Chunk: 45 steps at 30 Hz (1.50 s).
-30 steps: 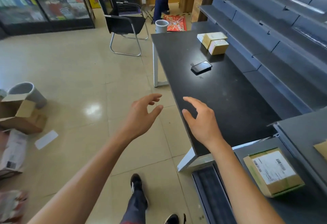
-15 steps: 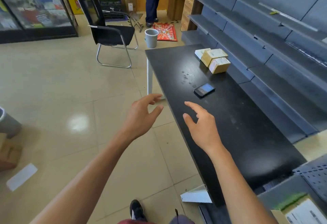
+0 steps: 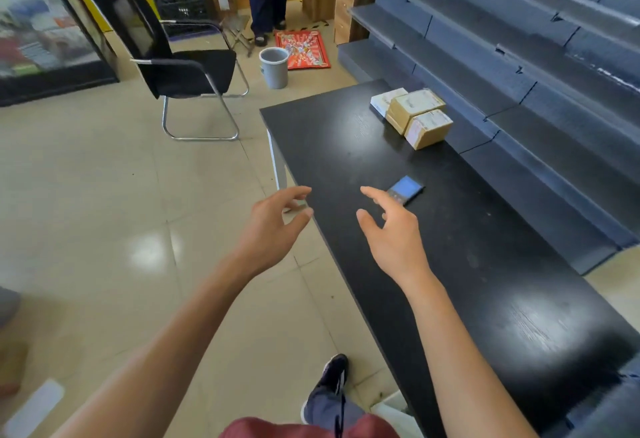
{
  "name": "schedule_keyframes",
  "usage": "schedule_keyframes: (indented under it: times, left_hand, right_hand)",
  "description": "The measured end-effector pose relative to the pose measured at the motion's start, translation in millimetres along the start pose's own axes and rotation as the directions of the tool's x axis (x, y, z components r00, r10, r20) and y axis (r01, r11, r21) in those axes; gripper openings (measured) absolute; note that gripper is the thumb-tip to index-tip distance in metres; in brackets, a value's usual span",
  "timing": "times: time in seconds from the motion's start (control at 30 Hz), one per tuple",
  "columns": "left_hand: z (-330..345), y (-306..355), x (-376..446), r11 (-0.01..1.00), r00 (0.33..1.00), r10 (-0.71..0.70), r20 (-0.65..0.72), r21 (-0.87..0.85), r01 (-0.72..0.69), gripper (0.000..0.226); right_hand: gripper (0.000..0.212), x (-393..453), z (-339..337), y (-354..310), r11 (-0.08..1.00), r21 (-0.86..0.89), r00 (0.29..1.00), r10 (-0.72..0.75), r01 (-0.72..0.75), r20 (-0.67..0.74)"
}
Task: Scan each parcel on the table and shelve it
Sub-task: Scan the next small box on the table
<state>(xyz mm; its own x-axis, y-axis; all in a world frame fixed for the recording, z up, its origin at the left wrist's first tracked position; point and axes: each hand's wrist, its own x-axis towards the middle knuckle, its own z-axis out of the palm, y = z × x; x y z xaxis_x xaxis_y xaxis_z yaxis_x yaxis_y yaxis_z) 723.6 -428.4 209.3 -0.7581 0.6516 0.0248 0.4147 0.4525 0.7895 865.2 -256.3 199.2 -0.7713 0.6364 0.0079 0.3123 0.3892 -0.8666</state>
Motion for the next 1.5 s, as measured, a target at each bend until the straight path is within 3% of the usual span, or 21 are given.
schedule_keyframes:
  times: [0.4,0.83,1.13,1.5]
  left_hand:
    - [16,-11,119,1.0,0.996,-0.021,0.09,0.003,0.021,0.034]
    - [16,-49,276,0.991,0.94,0.133,0.313,-0.06,-0.12,0.034]
    - [46,-59,347,0.967,0.822,0.253,0.511,-0.104,-0.233,0.034]
    - [148,-48,412,0.931,0.592,0.267,0.76,-0.043,-0.363,0.035]
  right_hand:
    - [0.042,112,10,24,0.998,-0.023,0.998,0.065,-0.065,0.0]
    - [0.043,217,36,20,0.949,-0.12,0.942,0.262,-0.291,-0.208]
    - [0.048,229,46,44,0.85,-0.032,0.791,0.475,-0.526,-0.385]
    - [0.055,242,31,137,0.676,0.032,0.579,0.655,-0.737,-0.486]
